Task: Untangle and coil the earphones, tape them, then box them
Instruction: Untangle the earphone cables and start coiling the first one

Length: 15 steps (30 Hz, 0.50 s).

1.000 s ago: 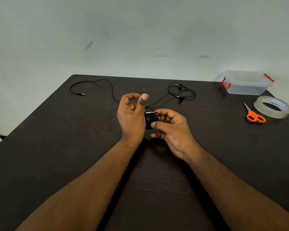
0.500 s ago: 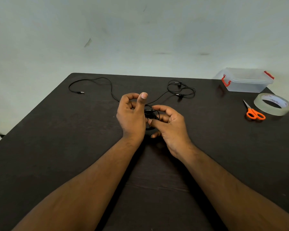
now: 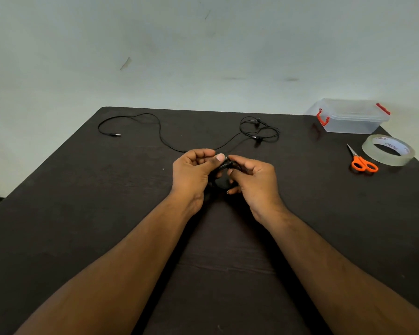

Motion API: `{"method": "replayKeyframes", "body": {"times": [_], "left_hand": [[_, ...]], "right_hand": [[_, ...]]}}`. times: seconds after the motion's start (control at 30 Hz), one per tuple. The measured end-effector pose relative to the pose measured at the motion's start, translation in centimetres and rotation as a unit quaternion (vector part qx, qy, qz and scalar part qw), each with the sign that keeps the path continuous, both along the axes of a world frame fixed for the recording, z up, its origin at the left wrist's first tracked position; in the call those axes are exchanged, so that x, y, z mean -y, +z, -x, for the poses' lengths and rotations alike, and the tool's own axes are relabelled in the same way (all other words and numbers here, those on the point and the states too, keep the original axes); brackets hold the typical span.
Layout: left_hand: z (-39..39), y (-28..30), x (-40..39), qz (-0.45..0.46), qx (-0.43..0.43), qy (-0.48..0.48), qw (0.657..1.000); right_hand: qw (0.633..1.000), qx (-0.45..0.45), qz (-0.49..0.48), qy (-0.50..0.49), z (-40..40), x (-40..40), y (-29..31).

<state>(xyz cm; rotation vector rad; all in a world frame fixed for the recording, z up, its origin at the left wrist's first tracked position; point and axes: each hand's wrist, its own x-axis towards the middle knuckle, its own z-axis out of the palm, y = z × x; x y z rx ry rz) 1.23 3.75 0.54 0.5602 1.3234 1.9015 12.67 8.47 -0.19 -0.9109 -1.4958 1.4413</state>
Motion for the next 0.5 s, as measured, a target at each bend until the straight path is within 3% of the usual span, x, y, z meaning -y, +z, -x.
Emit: {"method": "replayKeyframes", "body": {"times": [0.1, 0.23, 0.37, 0.5], "left_hand": [[0.2, 0.1, 0.0, 0.028, 0.031, -0.018, 0.999], [0.2, -0.3, -0.1, 0.067, -0.025, 0.017, 0.997], [-0.2, -0.7, -0.2, 0.082, -0.231, 0.053, 0.968], [-0.3, -1.2, -0.6, 0.11, -0.385, 0.03, 0.916]], "right_hand": [[0.993, 0.077, -0.081, -0.039, -0.5, -0.3, -0.1], [0.984, 0.131, -0.108, -0.051, -1.2, -0.3, 0.4], [0.971, 0.195, -0.121, -0.063, -1.6, -0.7, 0.1], [0.93, 0.309, -0.186, -0.077, -1.9, -1.1, 0.2]]}}
